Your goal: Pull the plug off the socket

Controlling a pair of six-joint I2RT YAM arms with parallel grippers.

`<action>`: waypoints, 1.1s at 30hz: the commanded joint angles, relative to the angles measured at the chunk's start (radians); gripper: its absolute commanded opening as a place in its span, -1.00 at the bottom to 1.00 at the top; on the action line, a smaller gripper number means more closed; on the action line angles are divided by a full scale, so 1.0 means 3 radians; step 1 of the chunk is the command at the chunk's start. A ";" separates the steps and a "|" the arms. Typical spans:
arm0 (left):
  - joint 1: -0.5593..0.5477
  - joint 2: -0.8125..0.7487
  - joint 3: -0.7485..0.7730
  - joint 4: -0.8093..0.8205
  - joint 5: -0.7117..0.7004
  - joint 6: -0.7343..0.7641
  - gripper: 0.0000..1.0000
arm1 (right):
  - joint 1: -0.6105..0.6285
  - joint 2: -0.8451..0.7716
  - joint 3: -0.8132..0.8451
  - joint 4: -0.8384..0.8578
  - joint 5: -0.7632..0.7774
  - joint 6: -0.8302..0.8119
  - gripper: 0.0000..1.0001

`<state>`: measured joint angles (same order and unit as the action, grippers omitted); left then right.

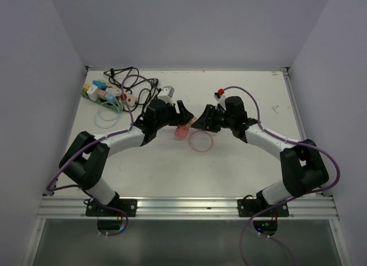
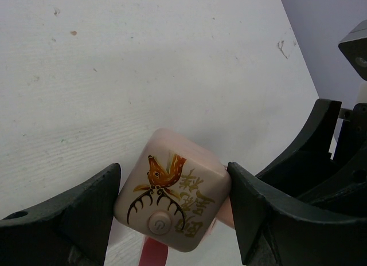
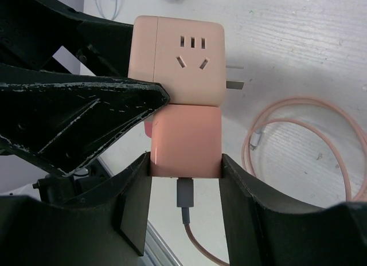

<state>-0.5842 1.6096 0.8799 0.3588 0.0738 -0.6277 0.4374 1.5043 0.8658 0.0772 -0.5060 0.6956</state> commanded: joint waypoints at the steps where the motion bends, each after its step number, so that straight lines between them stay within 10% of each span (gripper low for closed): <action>1: 0.0168 0.0106 -0.0039 0.0179 -0.0813 0.0017 -1.00 | 0.0025 -0.0198 -0.0063 -0.0073 -0.0154 -0.0115 -1.00; 33: 0.0475 0.0336 0.0150 0.0154 -0.1158 -0.0132 -1.00 | 0.0025 -0.0556 0.0064 -0.0580 -0.0251 -0.0381 -1.00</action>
<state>-0.4259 1.7096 0.8837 0.3847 -0.2443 -0.6876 0.4461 1.3624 0.8524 -0.0914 -0.5430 0.6094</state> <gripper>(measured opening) 0.006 0.491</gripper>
